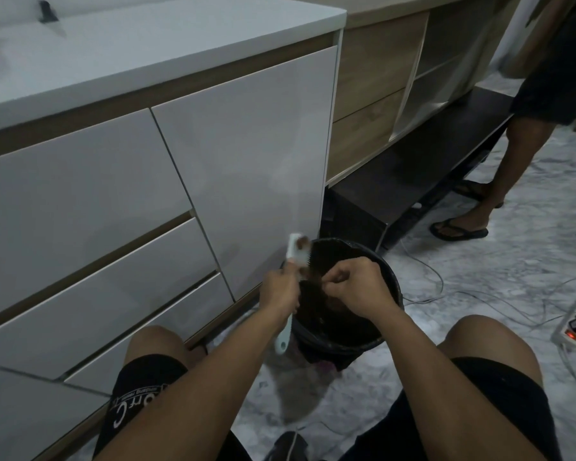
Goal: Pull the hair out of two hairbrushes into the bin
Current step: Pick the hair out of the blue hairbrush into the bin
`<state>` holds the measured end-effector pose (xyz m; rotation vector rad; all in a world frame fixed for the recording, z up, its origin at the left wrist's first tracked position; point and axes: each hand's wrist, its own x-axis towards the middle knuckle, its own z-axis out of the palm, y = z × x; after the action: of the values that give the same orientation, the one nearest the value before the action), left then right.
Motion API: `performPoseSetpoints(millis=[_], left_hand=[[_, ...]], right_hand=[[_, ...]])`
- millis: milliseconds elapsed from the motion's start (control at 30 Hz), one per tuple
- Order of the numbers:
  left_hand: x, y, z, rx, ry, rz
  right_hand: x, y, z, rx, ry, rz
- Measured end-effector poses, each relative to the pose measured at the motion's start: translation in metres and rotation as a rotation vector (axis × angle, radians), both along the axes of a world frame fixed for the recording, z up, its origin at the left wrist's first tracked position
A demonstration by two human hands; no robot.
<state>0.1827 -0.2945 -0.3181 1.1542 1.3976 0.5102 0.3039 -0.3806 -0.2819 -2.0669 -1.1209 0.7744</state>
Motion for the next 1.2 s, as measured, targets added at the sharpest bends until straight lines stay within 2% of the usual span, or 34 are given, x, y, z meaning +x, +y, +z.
performPoseSetpoints(millis=[100,267,400,533,967,1200], left_hand=[[-0.006,0.015,-0.001,-0.019,-0.035,0.179],[-0.012,0.021,0.002,-0.008,-0.069,0.156],[-0.014,0.023,0.001,-0.004,-0.063,0.184],[-0.013,0.019,0.003,-0.012,-0.086,0.146],[-0.001,0.012,-0.007,0.015,-0.039,-0.026],[0.008,0.012,-0.008,-0.029,-0.032,-0.076]], right_hand=[[0.008,-0.001,-0.002,-0.08,0.002,0.006],[0.024,-0.002,-0.017,-0.17,-0.067,-0.054],[0.041,0.001,-0.041,-0.259,-0.186,-0.263],[0.047,0.003,-0.058,-0.317,-0.208,-0.306],[0.051,0.011,-0.086,-0.378,-0.028,-0.275],[0.05,0.024,-0.087,-0.237,0.327,-0.299]])
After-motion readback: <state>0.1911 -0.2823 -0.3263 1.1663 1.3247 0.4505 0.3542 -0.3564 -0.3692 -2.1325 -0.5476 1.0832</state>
